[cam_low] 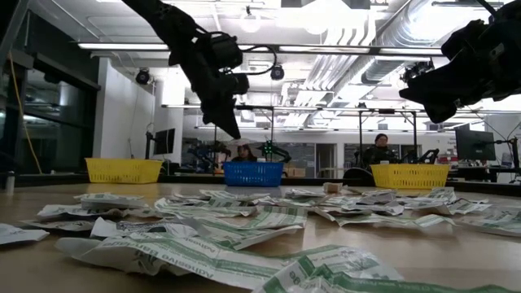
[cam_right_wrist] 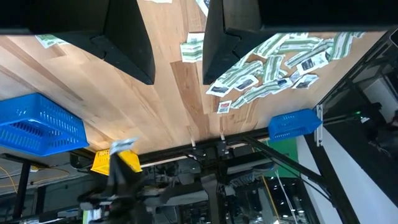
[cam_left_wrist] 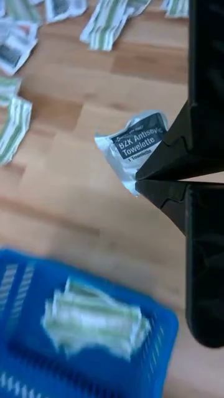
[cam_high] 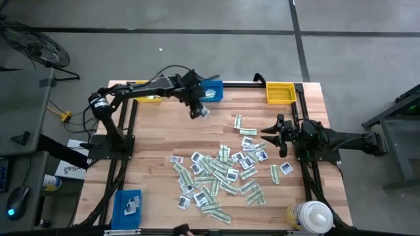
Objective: Pick & Place First Aid Supplies
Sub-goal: Put the gray towelette pack into the left yellow bin
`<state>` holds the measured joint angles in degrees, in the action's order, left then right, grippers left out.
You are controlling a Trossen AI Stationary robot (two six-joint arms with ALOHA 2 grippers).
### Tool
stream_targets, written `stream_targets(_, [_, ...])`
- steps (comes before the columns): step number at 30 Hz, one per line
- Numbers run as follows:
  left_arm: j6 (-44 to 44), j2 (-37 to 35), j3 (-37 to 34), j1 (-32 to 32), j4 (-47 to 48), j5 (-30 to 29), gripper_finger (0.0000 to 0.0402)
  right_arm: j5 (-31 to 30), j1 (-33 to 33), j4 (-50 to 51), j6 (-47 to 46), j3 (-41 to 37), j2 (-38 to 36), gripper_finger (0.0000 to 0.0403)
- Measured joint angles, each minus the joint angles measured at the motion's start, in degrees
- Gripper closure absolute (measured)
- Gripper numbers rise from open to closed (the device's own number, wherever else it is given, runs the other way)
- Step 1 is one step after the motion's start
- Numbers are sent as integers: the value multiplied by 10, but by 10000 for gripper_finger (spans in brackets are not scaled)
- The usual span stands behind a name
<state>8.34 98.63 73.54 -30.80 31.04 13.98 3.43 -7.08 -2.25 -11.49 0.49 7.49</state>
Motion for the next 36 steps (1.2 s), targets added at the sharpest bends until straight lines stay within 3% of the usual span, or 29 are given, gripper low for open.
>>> stream_targets(5, [-15,-6,0,-35,-26,-10,401,0,0,-1,0,0,0,274])
stream_targets(16, [-115,11,0,-102,-138,-109,401,0,0,-1,0,0,0,274])
stream_targets(20, [-136,31,1,-110,-155,-118,401,0,0,-1,0,0,0,274])
stream_targets(30, [-192,132,138,-108,-58,-99,401,0,0,-1,0,0,0,274])
stream_targets(36, [-239,151,157,-108,-25,-92,401,0,0,-1,0,0,0,274])
